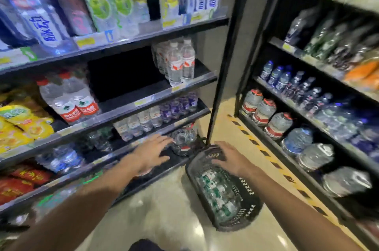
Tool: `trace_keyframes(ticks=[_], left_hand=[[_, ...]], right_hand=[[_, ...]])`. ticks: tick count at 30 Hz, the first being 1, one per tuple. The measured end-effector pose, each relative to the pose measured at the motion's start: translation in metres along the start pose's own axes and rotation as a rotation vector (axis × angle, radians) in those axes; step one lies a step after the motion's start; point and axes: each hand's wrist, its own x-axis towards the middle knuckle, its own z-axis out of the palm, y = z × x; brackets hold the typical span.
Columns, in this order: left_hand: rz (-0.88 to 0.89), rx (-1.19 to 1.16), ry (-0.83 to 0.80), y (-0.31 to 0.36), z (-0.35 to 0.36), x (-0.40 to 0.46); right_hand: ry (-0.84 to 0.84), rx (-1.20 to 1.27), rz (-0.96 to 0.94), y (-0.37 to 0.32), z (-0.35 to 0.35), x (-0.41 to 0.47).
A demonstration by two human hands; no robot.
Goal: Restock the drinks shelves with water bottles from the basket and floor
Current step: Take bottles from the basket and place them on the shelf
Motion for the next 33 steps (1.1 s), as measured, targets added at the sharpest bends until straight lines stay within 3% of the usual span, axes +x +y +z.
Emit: trace_keyframes(ticks=[4, 8, 16, 19, 26, 33], left_hand=[[0.151, -0.016, -0.077, 0.093, 0.015, 0.049], [0.236, 0.016, -0.206, 0.144, 0.036, 0.092], [0.278, 0.009, -0.444, 0.153, 0.081, 0.197], [0.294, -0.015, -0.499, 0.143, 0.116, 0.247], [0.283, -0.064, -0.623, 0.119, 0.246, 0.352], [0.293, -0.023, -0.702, 0.097, 0.451, 0.419]], right_hand=[[0.009, 0.087, 0.156, 0.090, -0.005, -0.057], [-0.037, 0.137, 0.307, 0.160, 0.006, -0.079], [-0.029, 0.426, 0.608, 0.212, 0.038, -0.054], [0.065, 0.492, 0.745, 0.236, 0.068, -0.026], [0.071, 0.794, 0.942, 0.309, 0.192, 0.070], [0.030, 0.803, 0.939, 0.413, 0.385, 0.148]])
